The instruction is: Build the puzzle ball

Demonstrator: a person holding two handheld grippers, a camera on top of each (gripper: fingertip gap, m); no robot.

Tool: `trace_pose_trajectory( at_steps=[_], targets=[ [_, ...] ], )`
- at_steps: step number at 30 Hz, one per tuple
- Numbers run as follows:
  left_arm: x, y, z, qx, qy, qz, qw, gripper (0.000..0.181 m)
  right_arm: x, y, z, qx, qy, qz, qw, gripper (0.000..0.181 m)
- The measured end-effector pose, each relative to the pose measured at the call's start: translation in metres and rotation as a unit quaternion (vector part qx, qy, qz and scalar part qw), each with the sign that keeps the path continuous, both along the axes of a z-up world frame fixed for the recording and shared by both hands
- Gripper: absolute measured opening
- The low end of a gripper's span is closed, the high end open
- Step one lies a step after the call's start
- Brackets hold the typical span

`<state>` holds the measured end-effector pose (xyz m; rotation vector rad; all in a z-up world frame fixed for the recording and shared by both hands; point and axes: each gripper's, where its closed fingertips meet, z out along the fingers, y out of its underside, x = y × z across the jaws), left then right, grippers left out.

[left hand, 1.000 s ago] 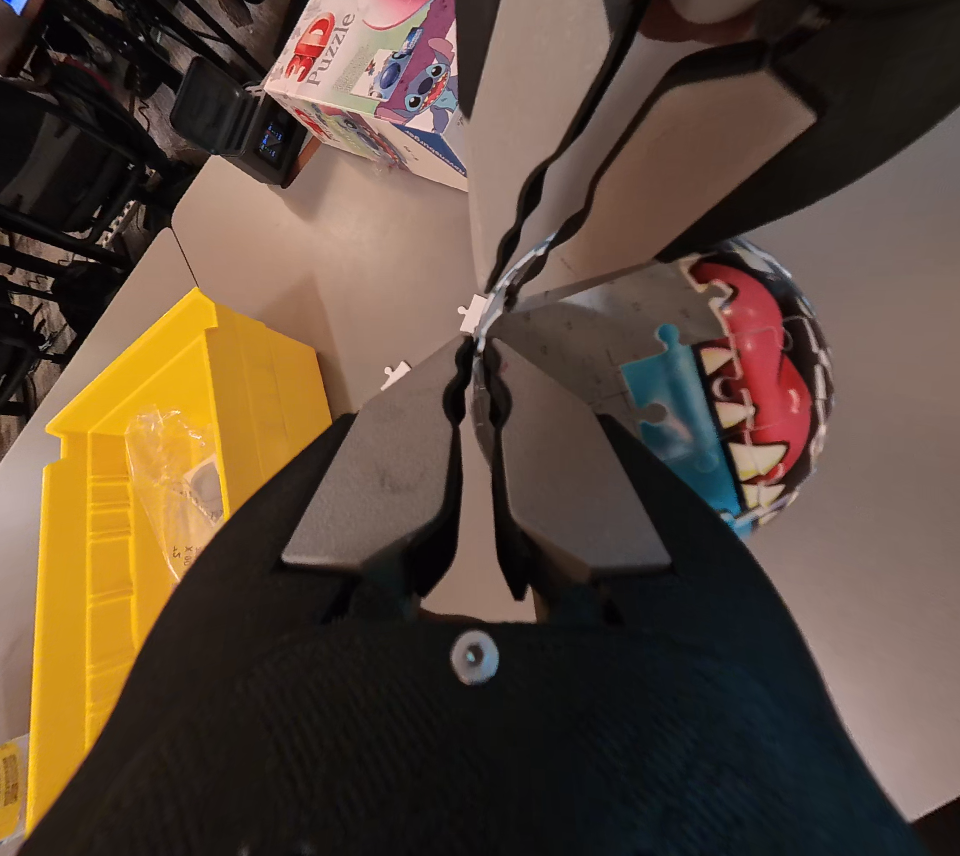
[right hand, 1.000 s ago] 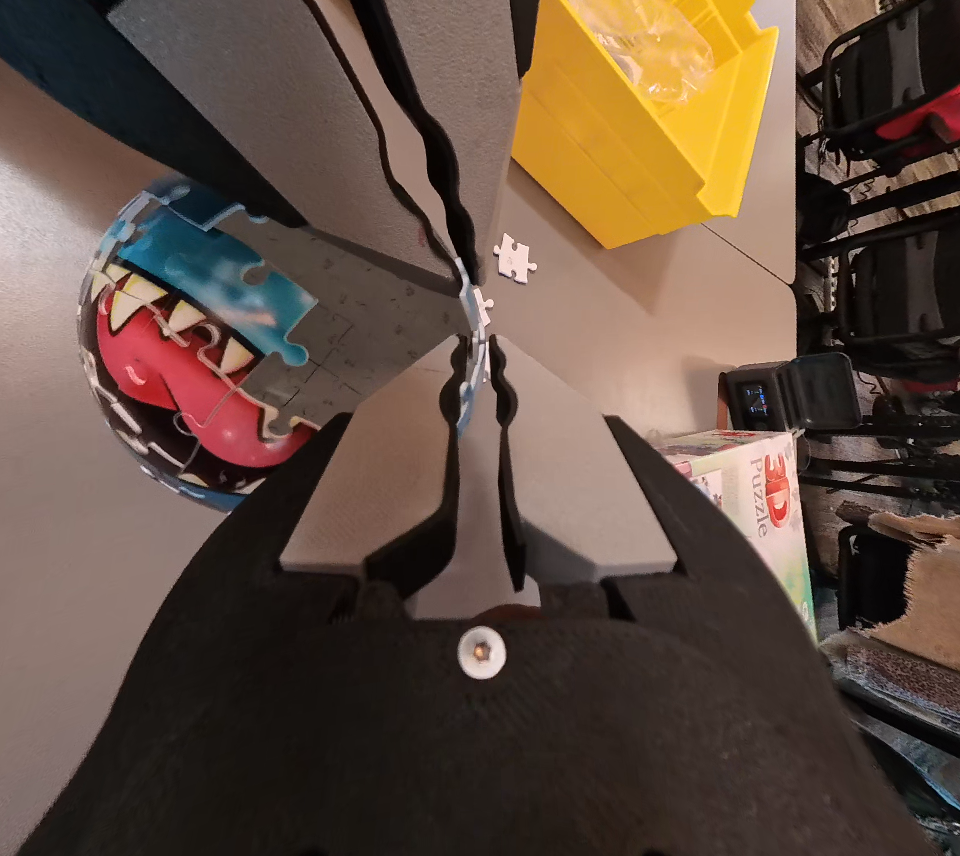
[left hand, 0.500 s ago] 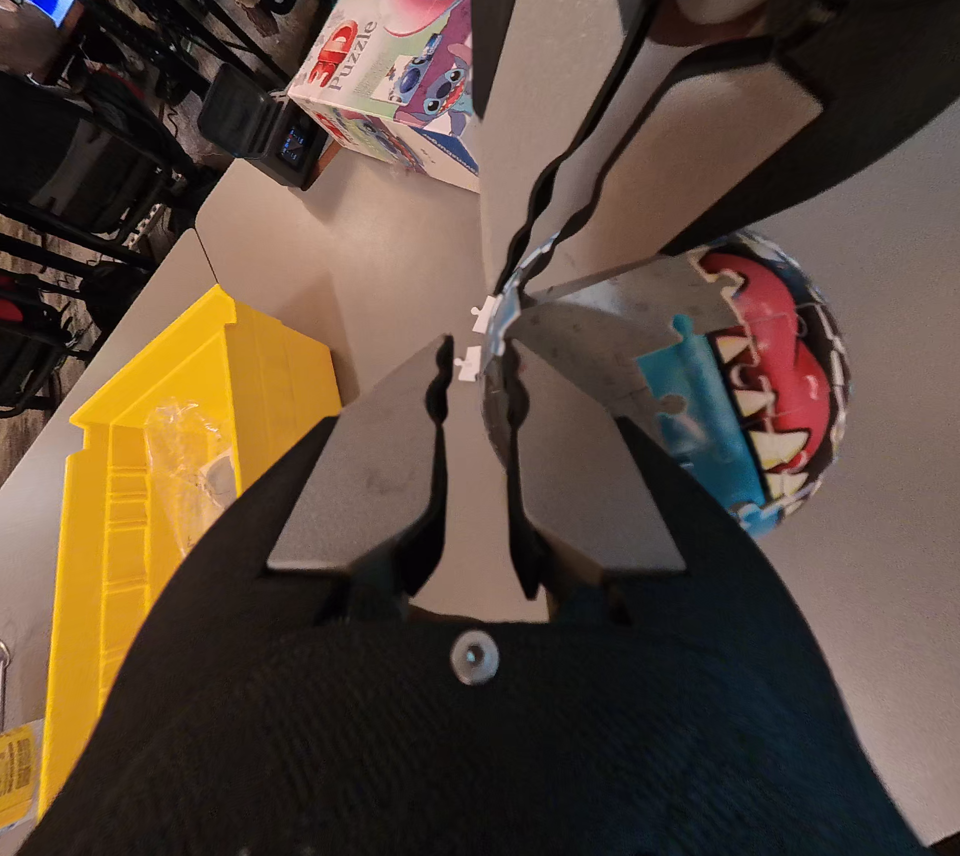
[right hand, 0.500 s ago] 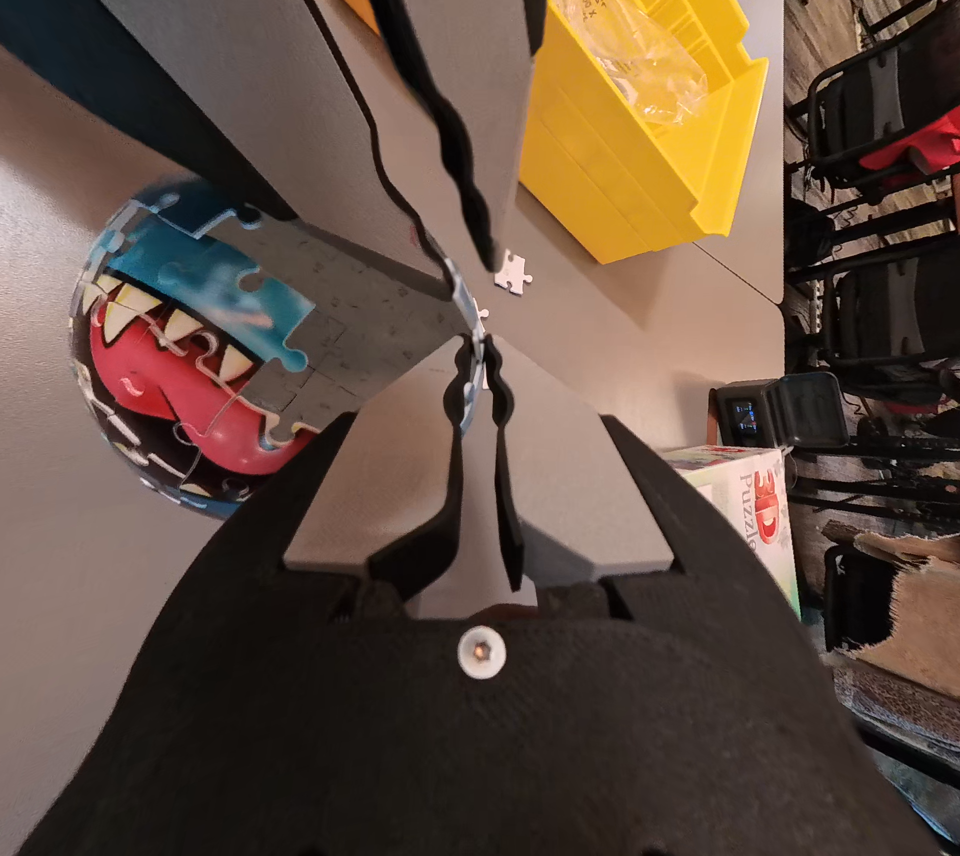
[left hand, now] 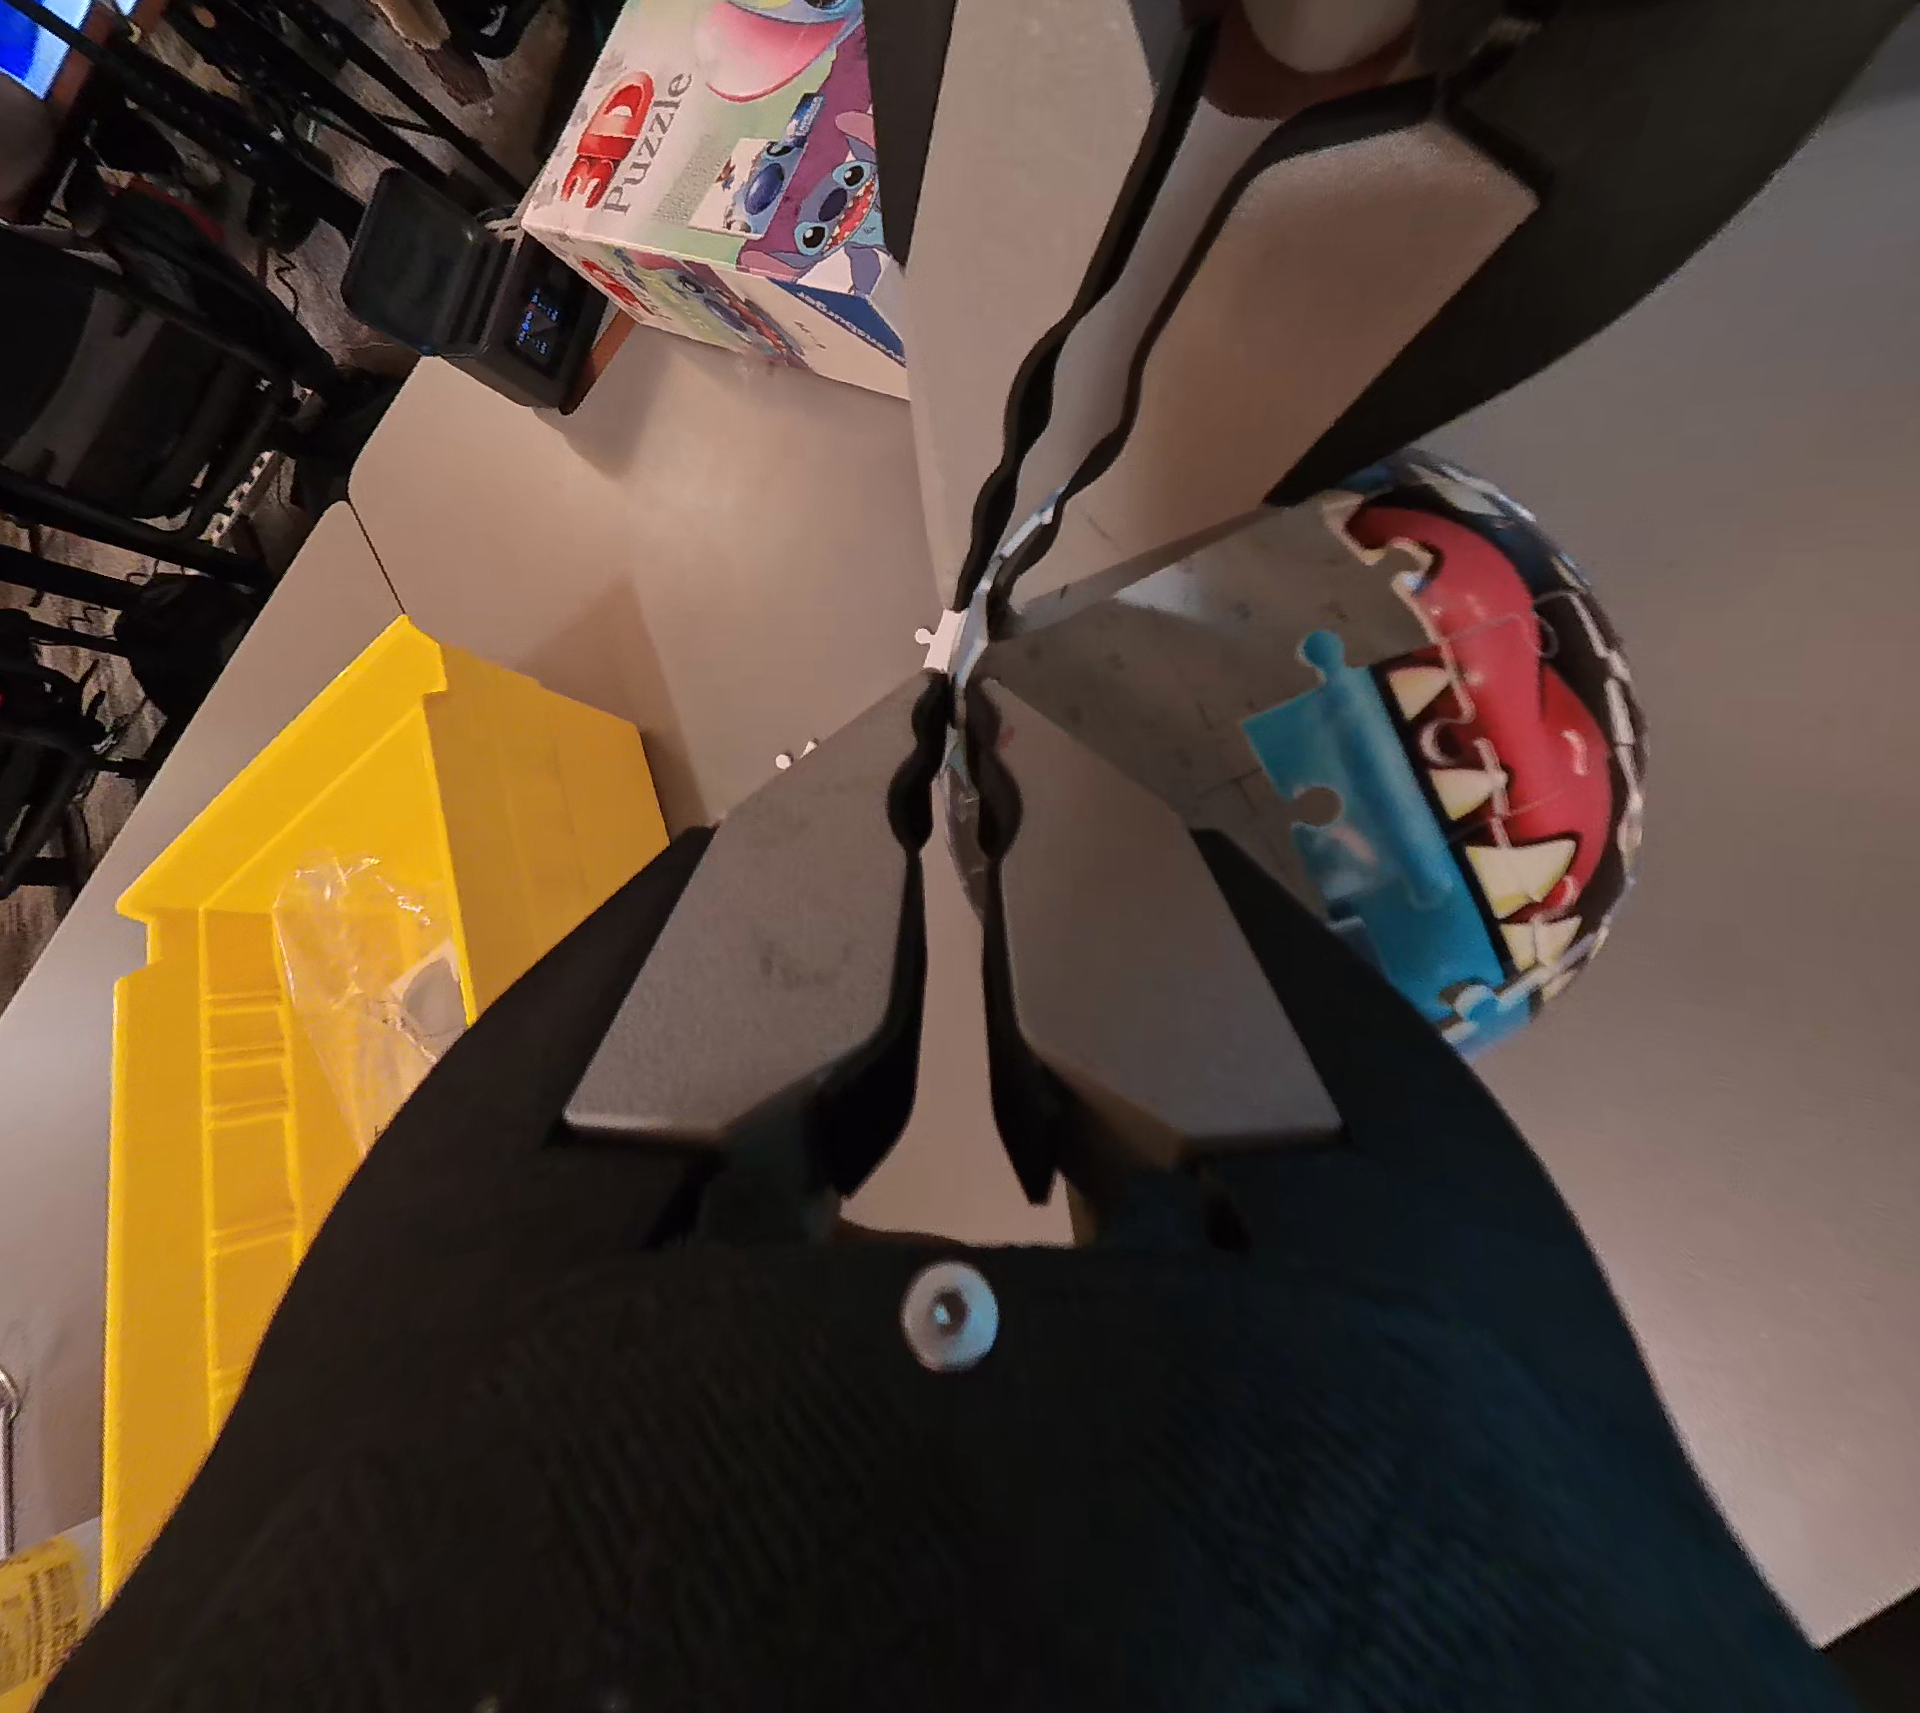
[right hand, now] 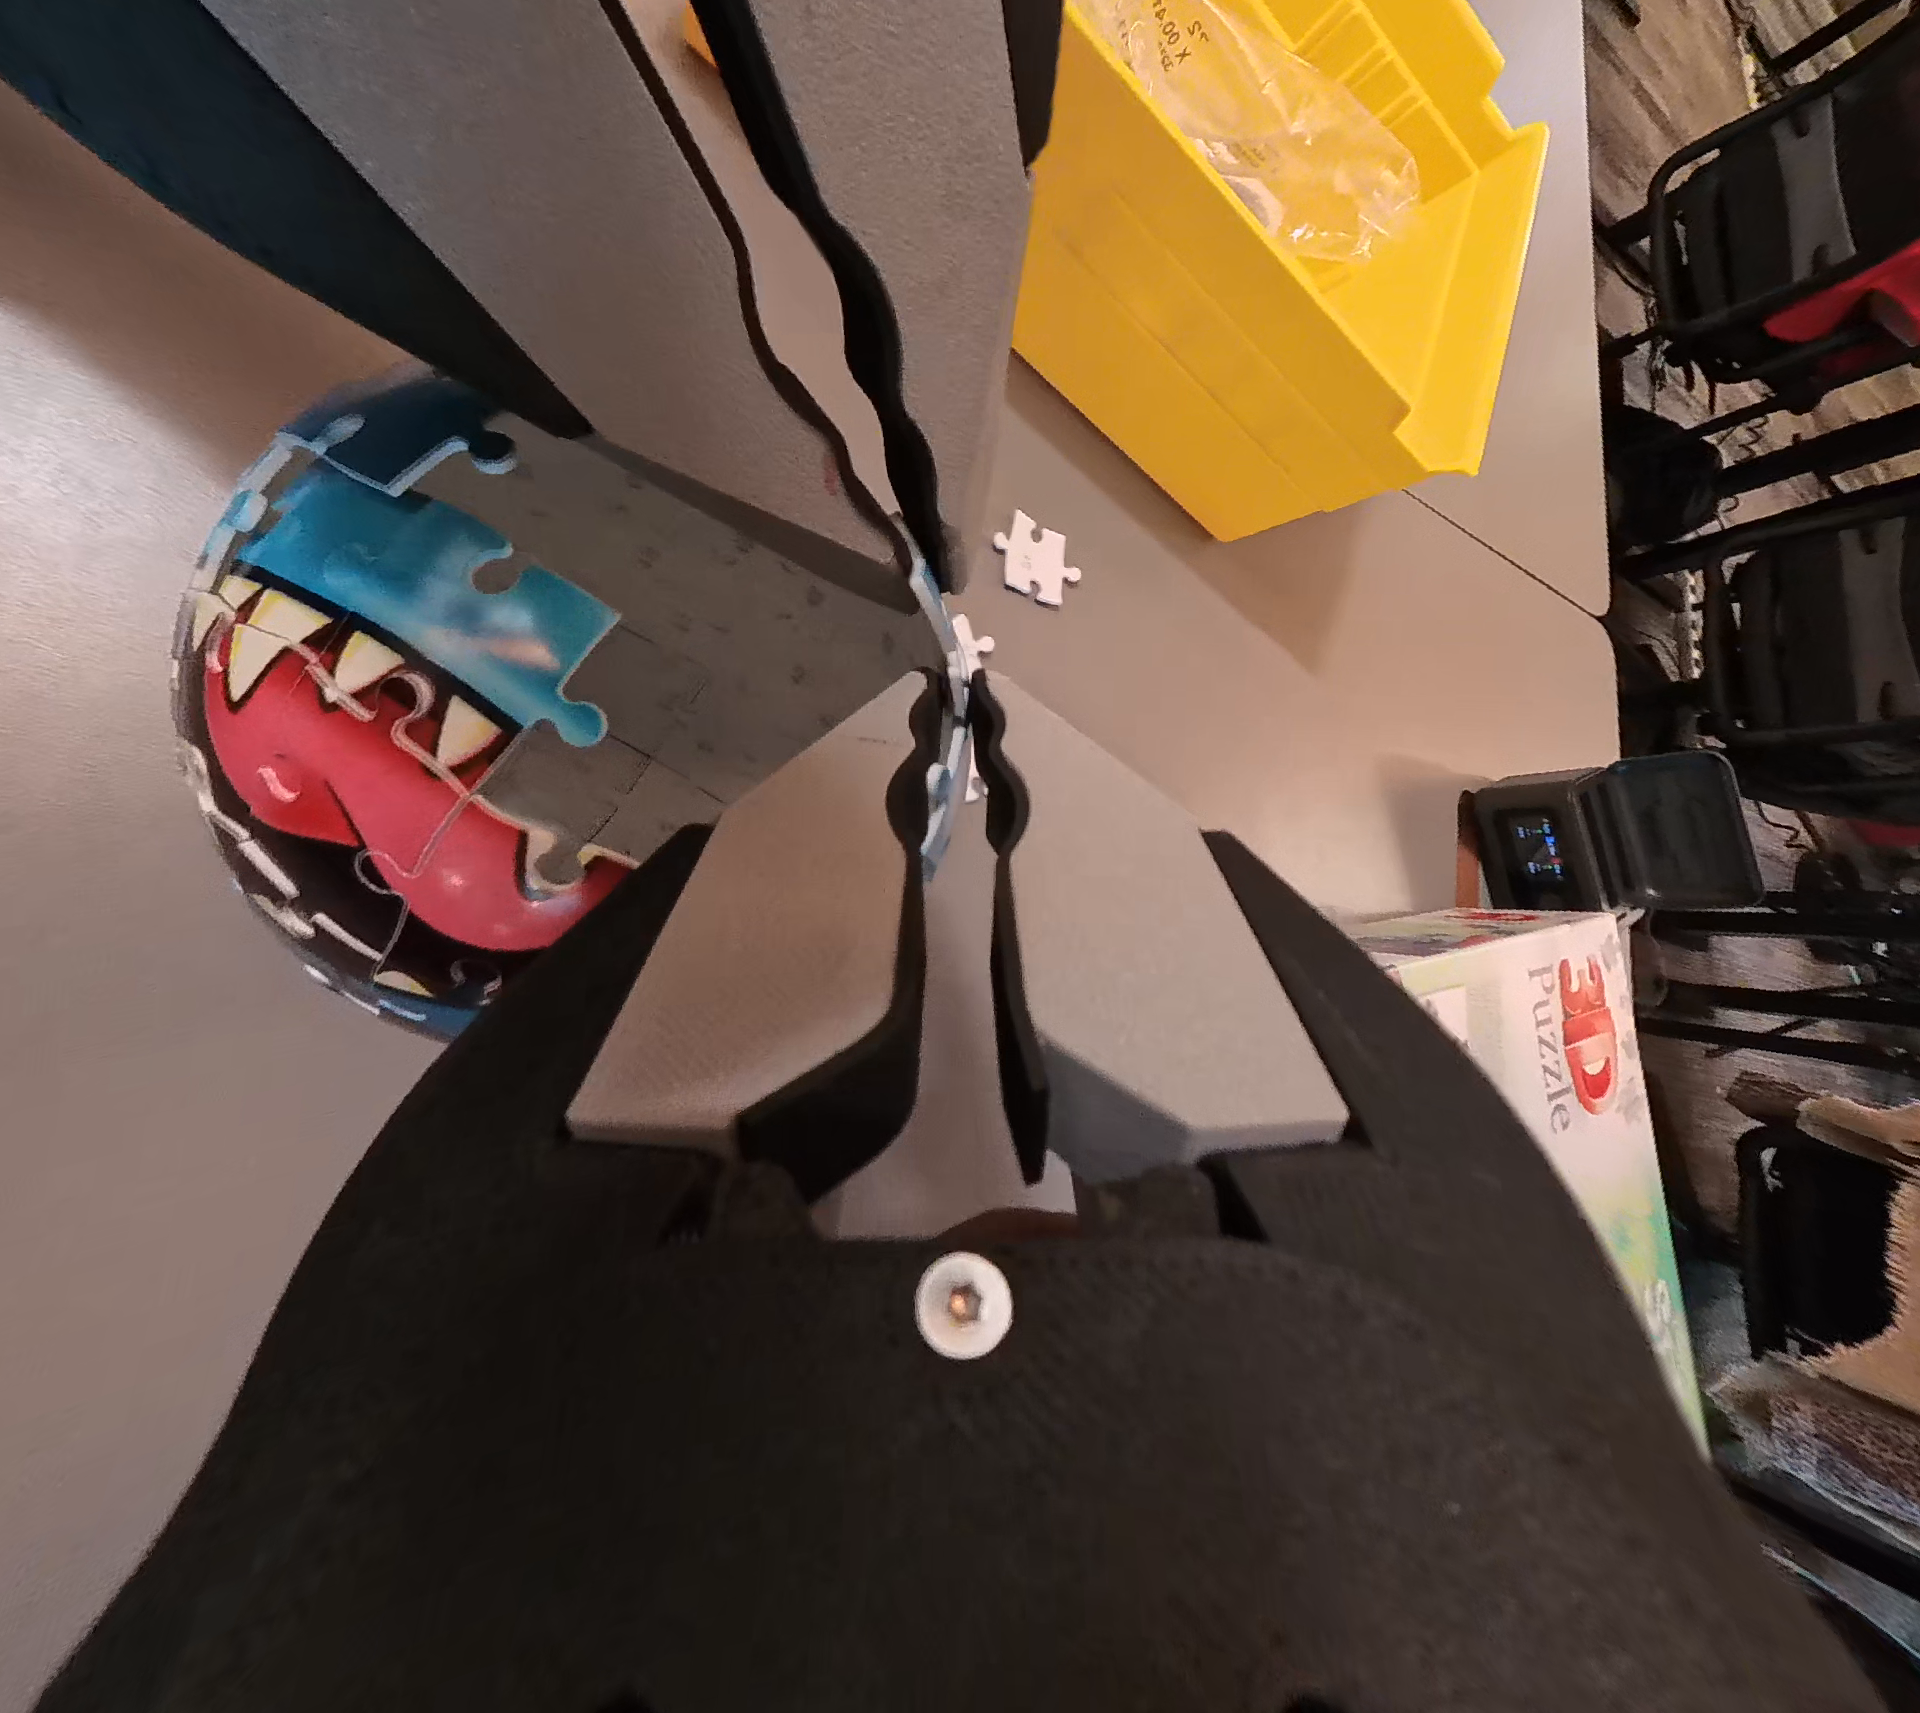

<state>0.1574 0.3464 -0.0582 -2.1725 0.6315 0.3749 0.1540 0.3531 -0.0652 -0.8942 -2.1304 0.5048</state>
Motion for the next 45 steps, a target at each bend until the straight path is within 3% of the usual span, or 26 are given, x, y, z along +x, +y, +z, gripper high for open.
trace_pose_trajectory(
  at_steps=[26, 40, 45],
  targets=[
    [-0.002, 0.001, -0.001, 0.025, 0.051, 0.008, 0.998, 0.000, -0.004, 0.002, 0.001, 0.012, 0.014, -0.012, 1.000, 0.006],
    [-0.006, 0.001, 0.000, 0.030, 0.047, 0.018, 0.998, 0.001, -0.008, -0.007, 0.001, 0.029, 0.022, 0.045, 0.998, 0.000],
    [-0.008, -0.007, 0.019, 0.041, 0.021, 0.014, 0.999, 0.021, -0.006, -0.008, 0.002, 0.018, 0.021, 0.044, 0.999, 0.000]
  ],
)
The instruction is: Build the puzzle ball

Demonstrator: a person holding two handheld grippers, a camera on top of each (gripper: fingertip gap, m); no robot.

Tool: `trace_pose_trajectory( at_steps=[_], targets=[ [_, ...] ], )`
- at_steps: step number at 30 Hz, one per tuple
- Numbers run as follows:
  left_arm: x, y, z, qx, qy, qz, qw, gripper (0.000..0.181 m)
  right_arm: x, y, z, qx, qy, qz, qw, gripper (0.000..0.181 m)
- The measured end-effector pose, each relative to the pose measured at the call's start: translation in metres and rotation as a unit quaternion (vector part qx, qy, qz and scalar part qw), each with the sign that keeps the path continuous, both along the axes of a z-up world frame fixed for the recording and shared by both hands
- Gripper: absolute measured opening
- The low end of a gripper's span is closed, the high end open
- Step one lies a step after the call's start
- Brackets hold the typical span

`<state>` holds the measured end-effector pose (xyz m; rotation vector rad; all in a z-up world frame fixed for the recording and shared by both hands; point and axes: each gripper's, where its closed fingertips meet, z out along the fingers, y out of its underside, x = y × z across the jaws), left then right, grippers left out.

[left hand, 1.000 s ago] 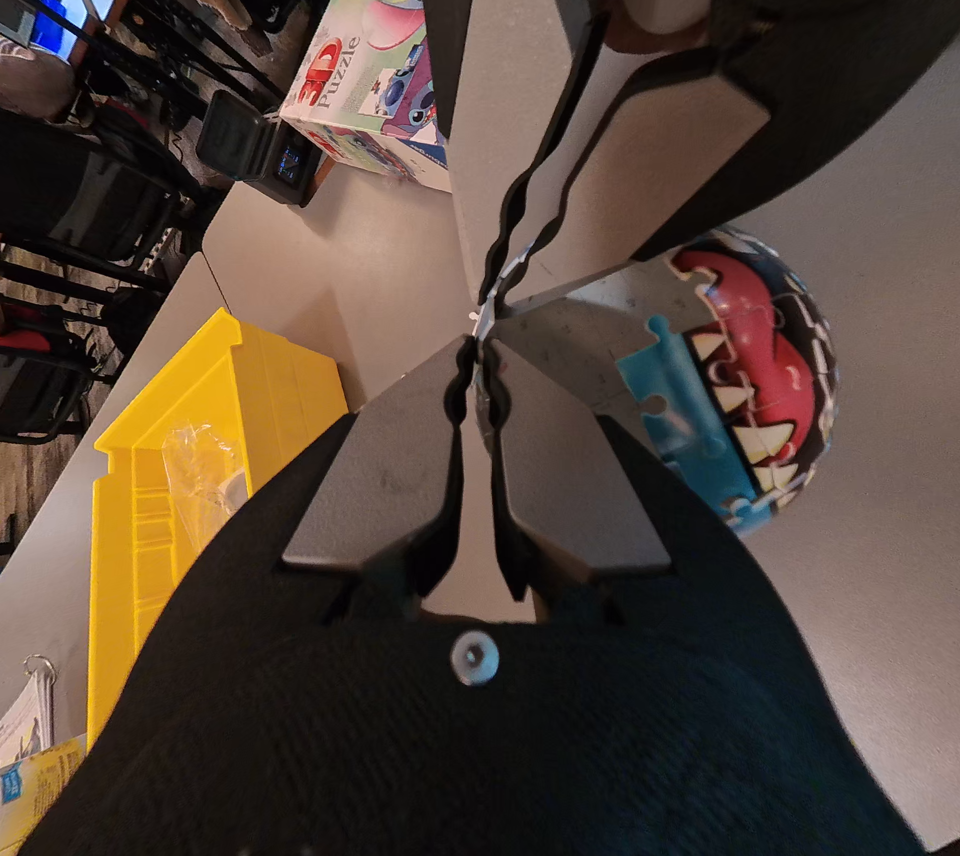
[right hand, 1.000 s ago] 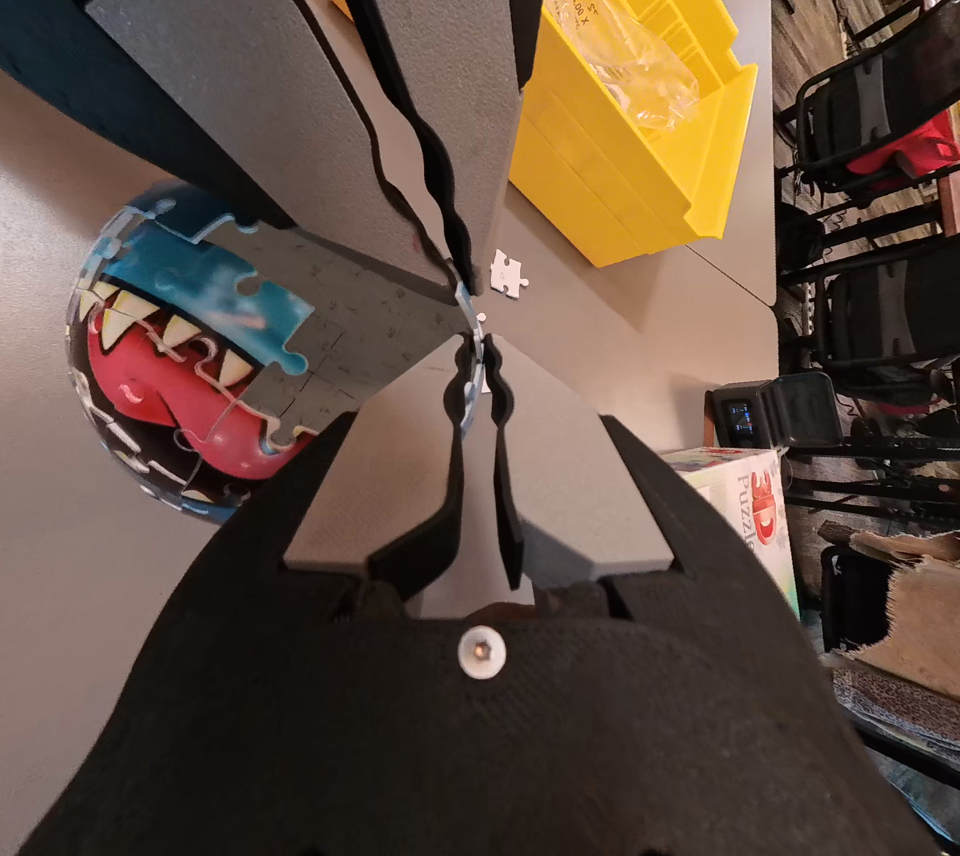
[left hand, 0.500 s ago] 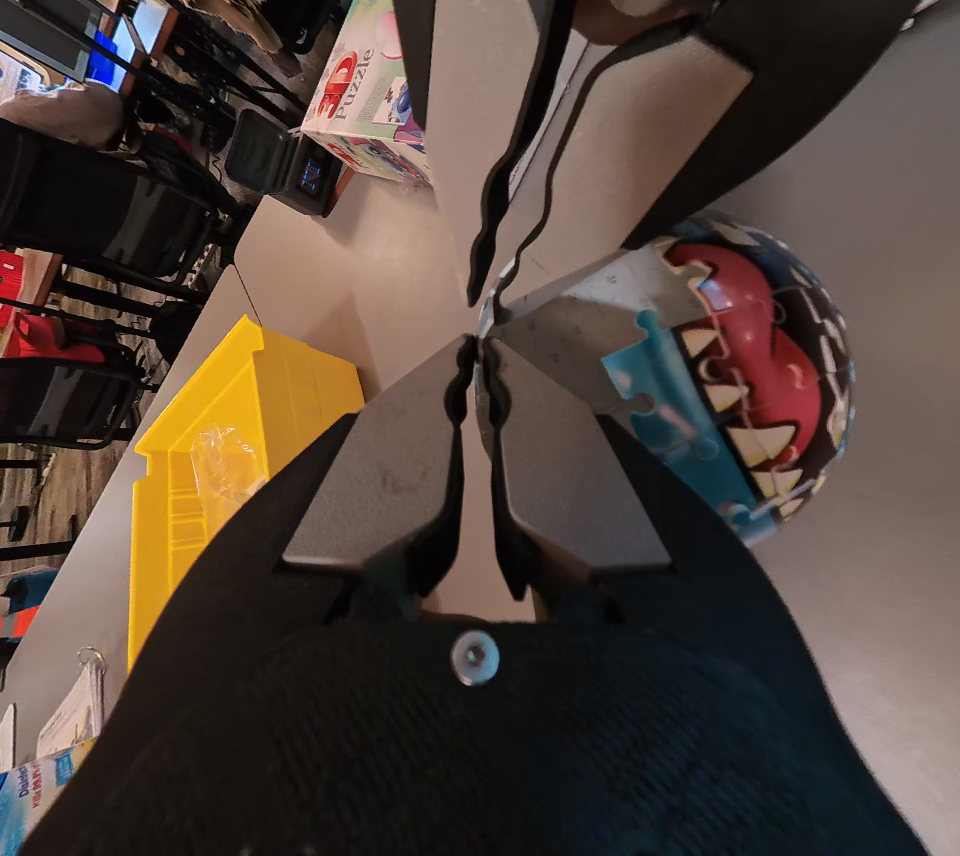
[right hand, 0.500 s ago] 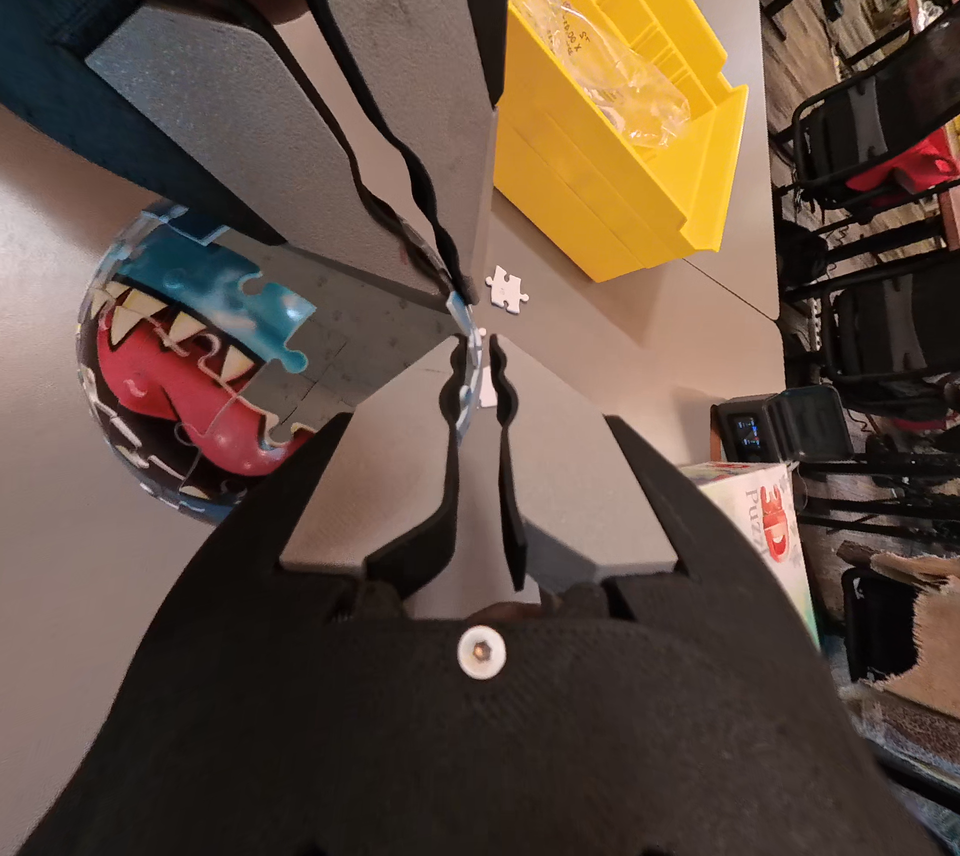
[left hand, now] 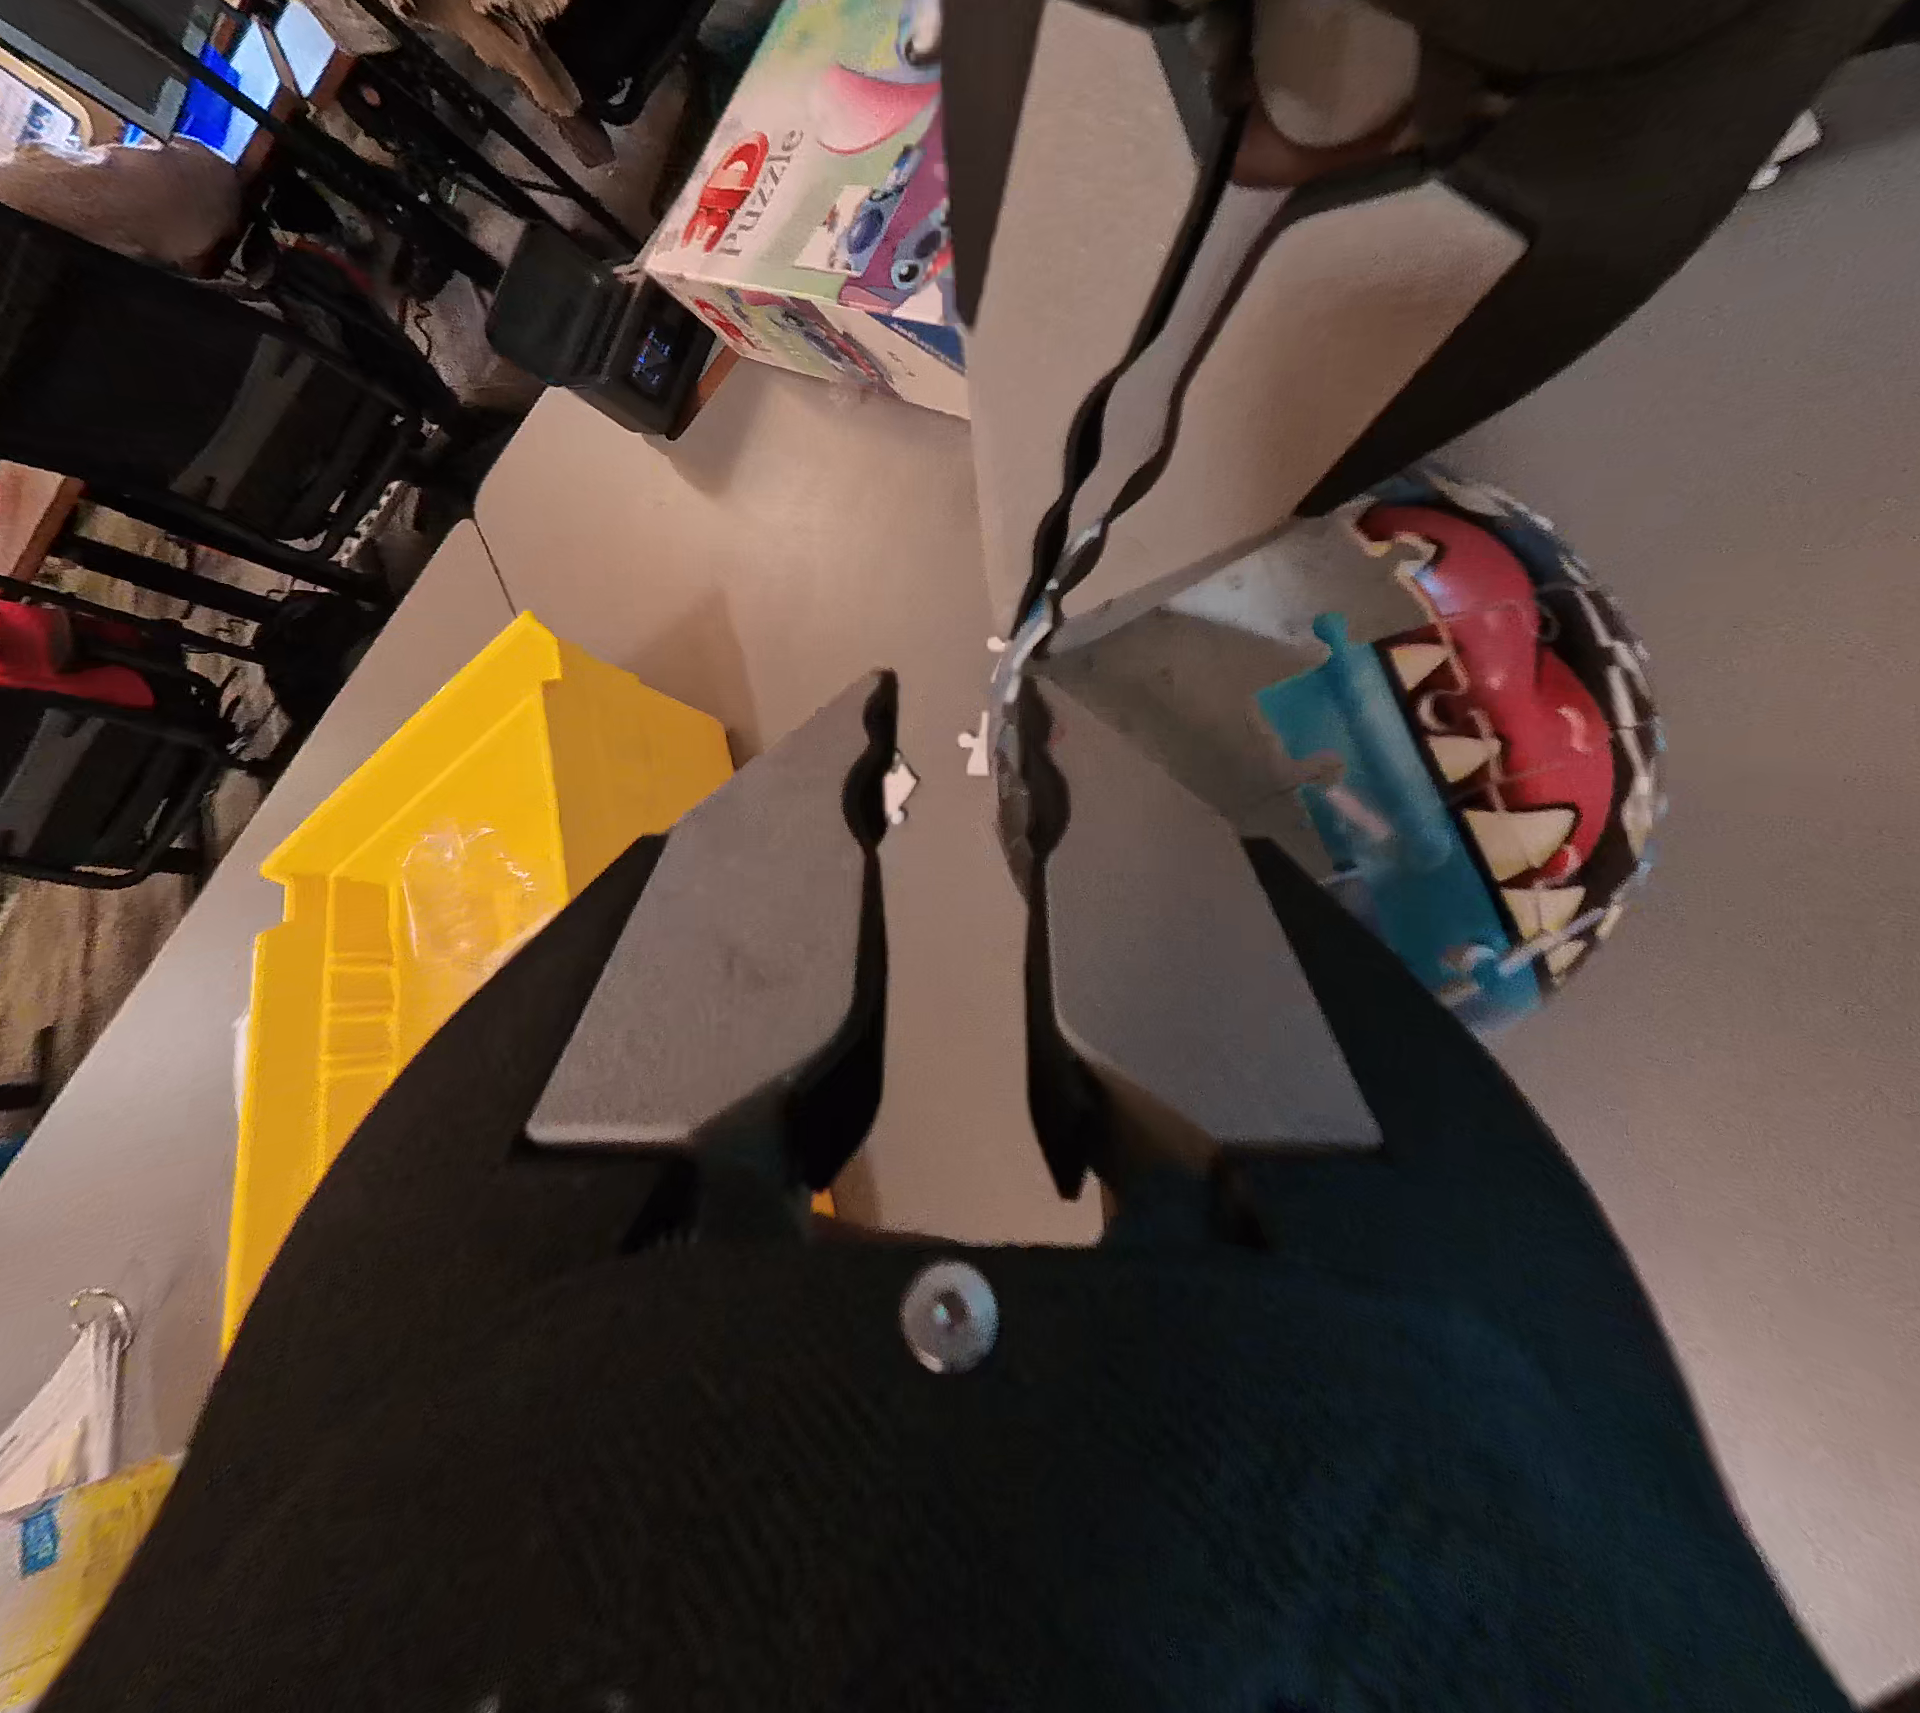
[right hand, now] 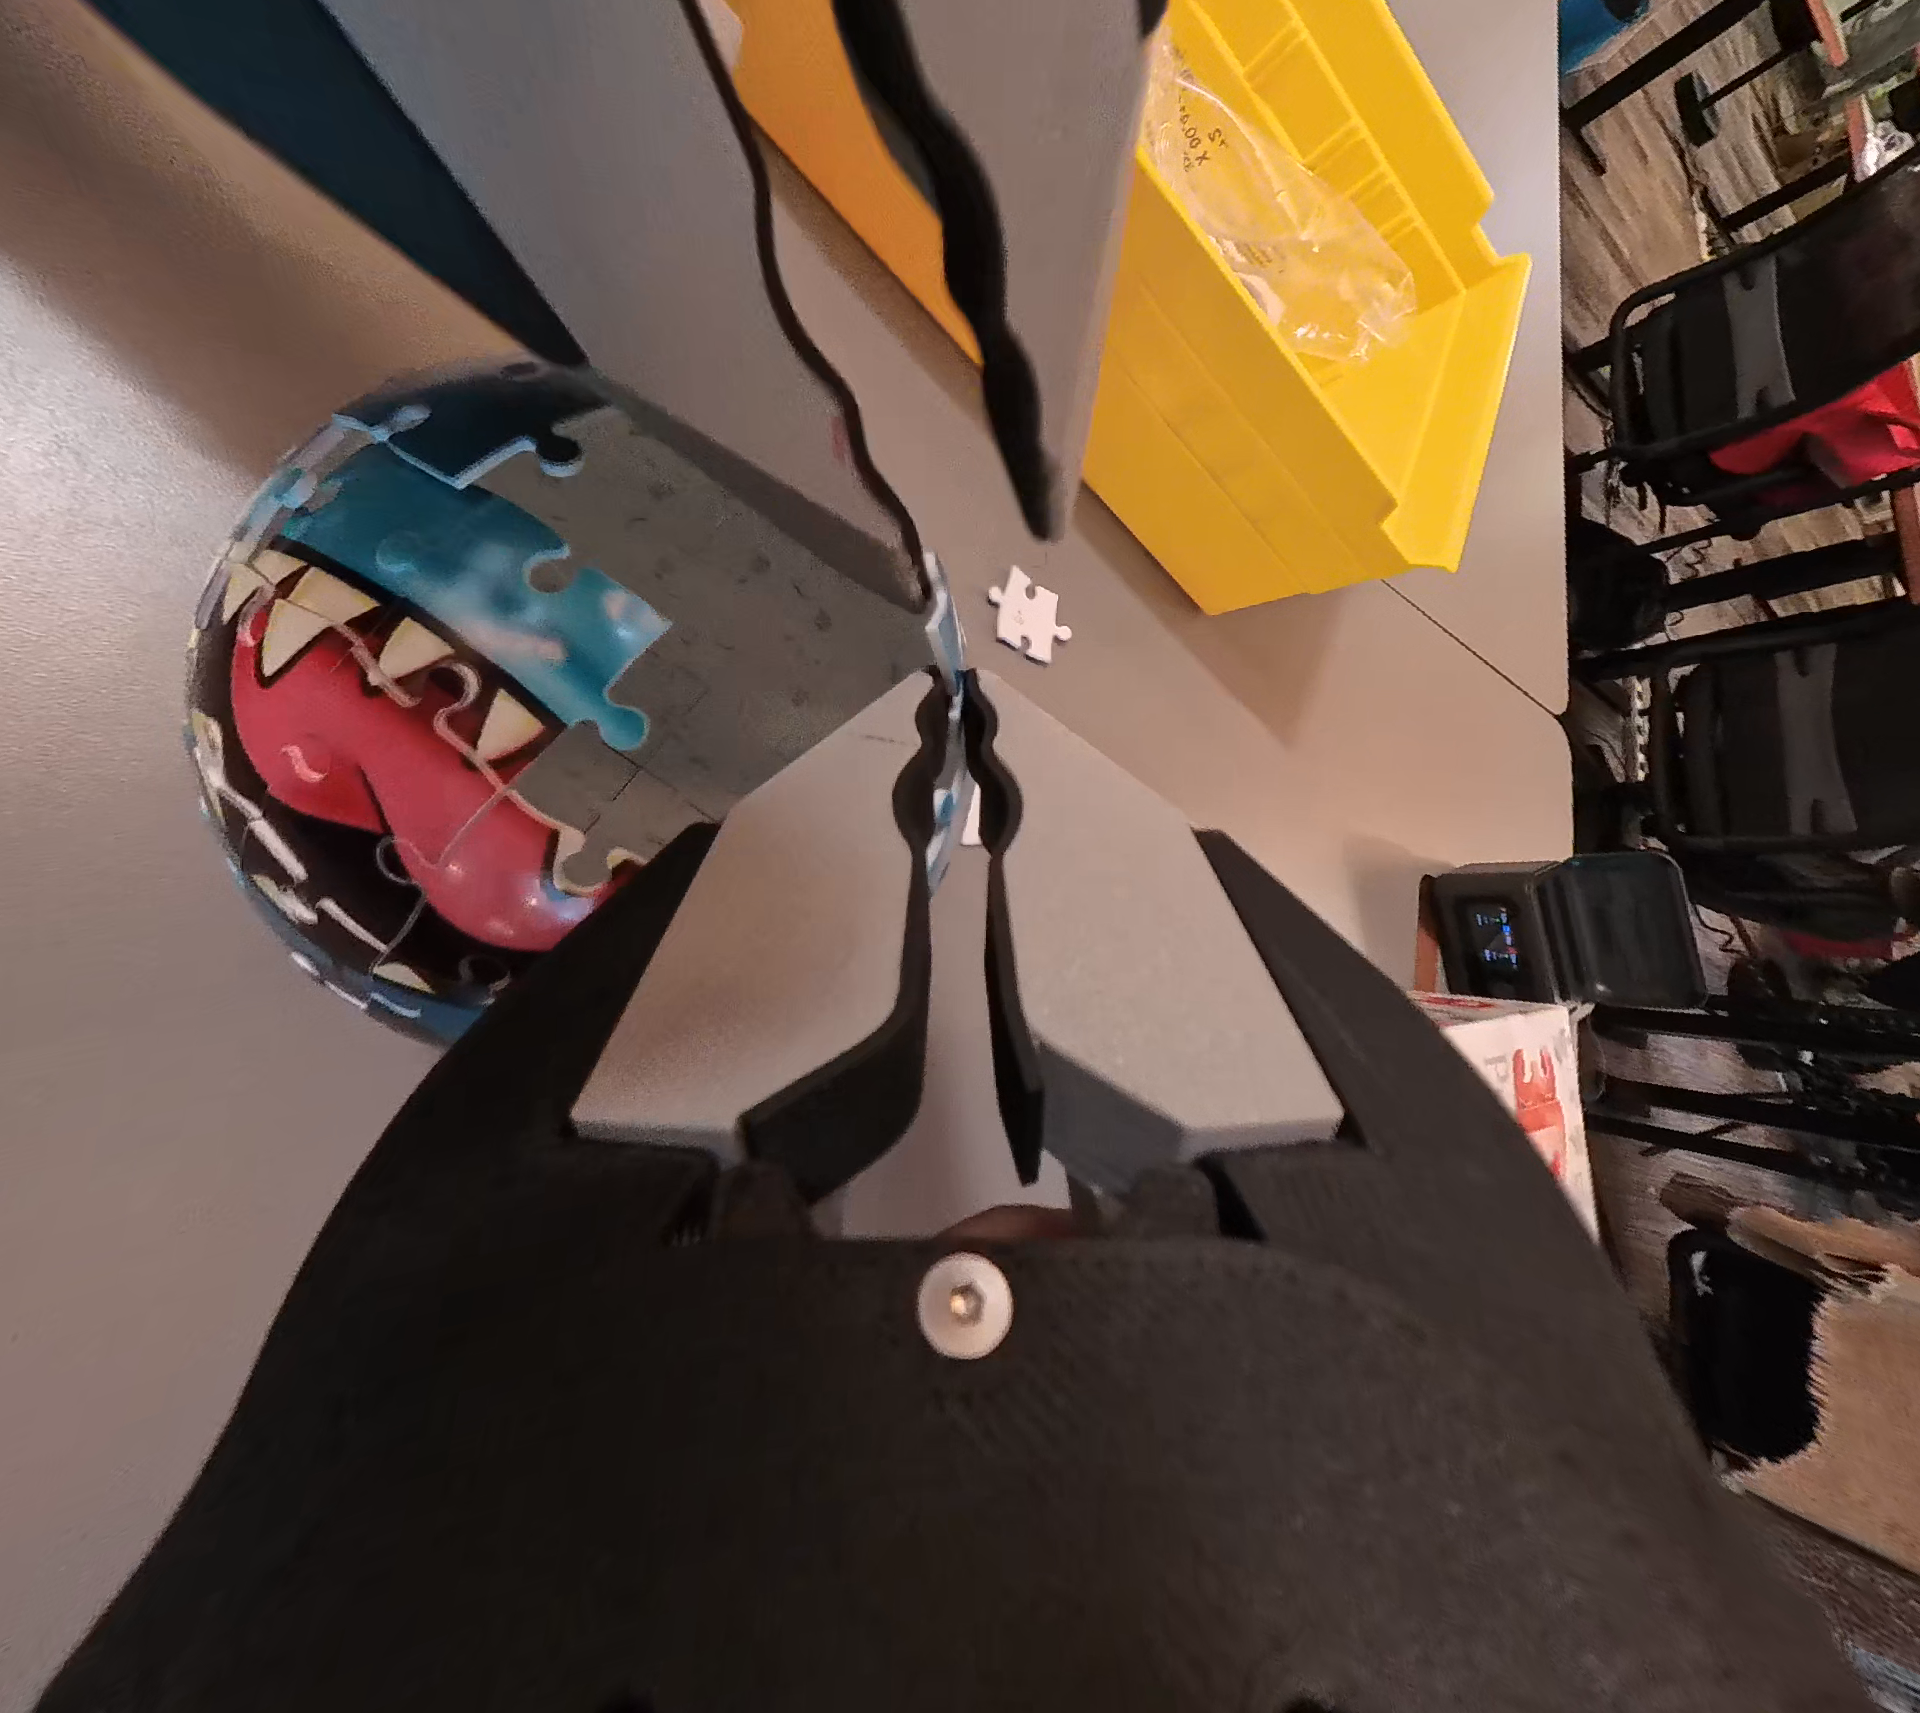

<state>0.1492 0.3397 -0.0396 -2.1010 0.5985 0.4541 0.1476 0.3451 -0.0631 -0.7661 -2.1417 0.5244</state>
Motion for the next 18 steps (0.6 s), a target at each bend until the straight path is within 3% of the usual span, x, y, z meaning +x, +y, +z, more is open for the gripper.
trace_pose_trajectory(
  at_steps=[3, 6, 12, 15, 18],
  targets=[
    [-0.002, -0.006, 0.011, -0.002, -0.039, -0.003, 0.999, 0.019, 0.000, 0.000, 0.001, -0.004, 0.002, -0.002, 1.000, 0.000],
    [-0.006, -0.007, 0.005, -0.029, -0.048, -0.002, 0.998, 0.020, 0.000, 0.000, 0.001, -0.002, 0.004, -0.003, 1.000, 0.000],
    [0.001, 0.000, -0.018, -0.069, 0.000, -0.014, 0.998, 0.015, -0.001, 0.002, 0.000, 0.014, 0.010, -0.005, 1.000, 0.000],
    [0.000, 0.005, -0.019, -0.061, 0.035, -0.009, 0.997, 0.002, 0.000, 0.003, 0.000, 0.022, 0.011, -0.005, 1.000, 0.000],
    [0.000, 0.006, -0.019, -0.060, 0.043, -0.009, 0.997, 0.000, -0.001, 0.004, 0.000, 0.027, 0.016, -0.005, 0.999, 0.000]
  ],
)
